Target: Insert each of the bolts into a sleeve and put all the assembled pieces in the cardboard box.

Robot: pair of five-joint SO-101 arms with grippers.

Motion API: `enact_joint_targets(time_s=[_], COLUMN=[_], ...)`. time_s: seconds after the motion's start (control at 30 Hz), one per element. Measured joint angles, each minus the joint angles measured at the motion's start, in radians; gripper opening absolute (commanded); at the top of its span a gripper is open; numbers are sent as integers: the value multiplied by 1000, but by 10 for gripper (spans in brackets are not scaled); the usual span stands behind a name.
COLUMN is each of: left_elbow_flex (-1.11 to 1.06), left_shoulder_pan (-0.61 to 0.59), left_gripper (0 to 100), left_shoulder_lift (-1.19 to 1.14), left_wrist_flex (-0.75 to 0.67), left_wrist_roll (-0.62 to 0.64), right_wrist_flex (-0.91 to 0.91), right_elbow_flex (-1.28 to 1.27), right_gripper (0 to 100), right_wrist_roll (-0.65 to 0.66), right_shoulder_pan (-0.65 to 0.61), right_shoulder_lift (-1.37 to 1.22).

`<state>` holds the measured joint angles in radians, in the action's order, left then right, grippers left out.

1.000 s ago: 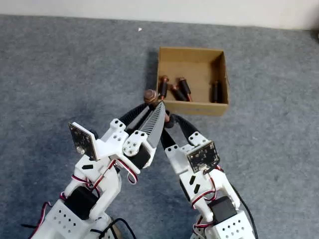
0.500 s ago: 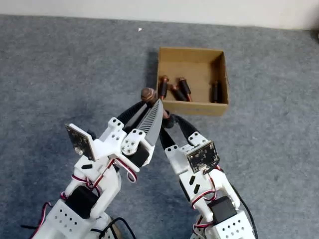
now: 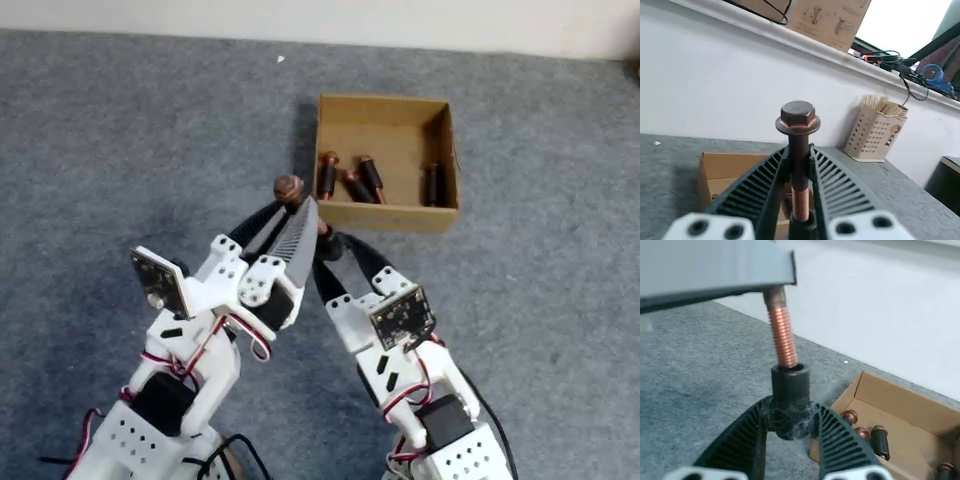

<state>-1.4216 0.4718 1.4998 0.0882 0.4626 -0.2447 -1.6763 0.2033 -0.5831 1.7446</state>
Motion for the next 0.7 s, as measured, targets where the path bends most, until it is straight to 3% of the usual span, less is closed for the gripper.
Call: enact_joint_targets(time_s=[0.2,0.47,0.7], left_elbow_flex=[-44,-80,-80], left_shoulder_pan=[0,40,41], left_gripper=[5,8,139], left_shoulder_lift=[0,0,8], left_wrist_flex=[0,-3,23], left_wrist_roll=[-2,-135,-284], right_wrist_flex=[0,0,0], right_elbow_flex=[0,0,0], right_gripper=[4,4,4], right_wrist_roll=[2,2,2], right_shoulder_pan=[-2,-3,-3], right_shoulder_lift=[0,0,0])
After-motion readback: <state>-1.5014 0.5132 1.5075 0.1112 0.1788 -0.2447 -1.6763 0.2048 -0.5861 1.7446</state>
